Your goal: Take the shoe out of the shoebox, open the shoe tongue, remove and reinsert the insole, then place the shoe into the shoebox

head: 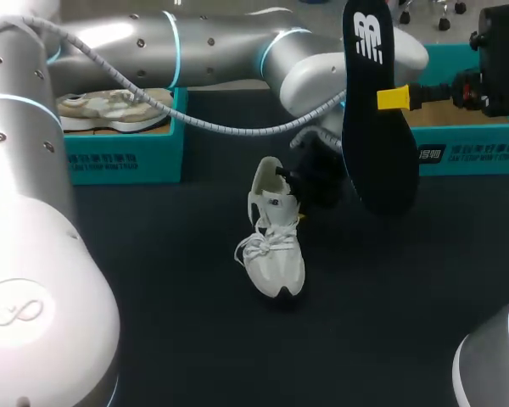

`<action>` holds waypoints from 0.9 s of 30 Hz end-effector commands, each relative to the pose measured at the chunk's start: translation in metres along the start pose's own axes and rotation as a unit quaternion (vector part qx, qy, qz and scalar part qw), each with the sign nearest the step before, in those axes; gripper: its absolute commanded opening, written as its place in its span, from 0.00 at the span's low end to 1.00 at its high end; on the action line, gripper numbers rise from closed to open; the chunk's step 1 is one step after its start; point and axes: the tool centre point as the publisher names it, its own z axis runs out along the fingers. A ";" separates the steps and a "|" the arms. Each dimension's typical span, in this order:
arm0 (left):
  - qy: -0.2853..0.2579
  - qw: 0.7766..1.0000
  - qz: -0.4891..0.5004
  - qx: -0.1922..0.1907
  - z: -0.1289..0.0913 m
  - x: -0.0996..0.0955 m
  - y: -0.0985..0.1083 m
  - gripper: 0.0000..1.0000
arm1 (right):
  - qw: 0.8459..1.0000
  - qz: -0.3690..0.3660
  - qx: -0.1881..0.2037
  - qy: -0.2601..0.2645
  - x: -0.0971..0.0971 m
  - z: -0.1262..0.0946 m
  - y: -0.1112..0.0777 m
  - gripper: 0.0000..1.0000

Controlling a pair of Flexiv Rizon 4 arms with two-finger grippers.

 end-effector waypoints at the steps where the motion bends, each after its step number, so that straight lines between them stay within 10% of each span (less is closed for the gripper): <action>1: -0.022 1.000 0.014 0.011 -0.002 0.005 0.000 0.00 | 1.000 0.001 0.001 -0.001 -0.001 0.002 0.001 0.00; 26: 0.007 0.997 0.071 0.009 0.004 0.001 -0.010 0.00 | 1.000 0.001 0.001 -0.001 -0.001 0.002 0.001 0.00; 27: 0.007 0.997 0.071 0.009 0.004 0.001 -0.010 0.14 | 1.000 0.001 0.001 -0.001 -0.001 0.002 0.001 0.00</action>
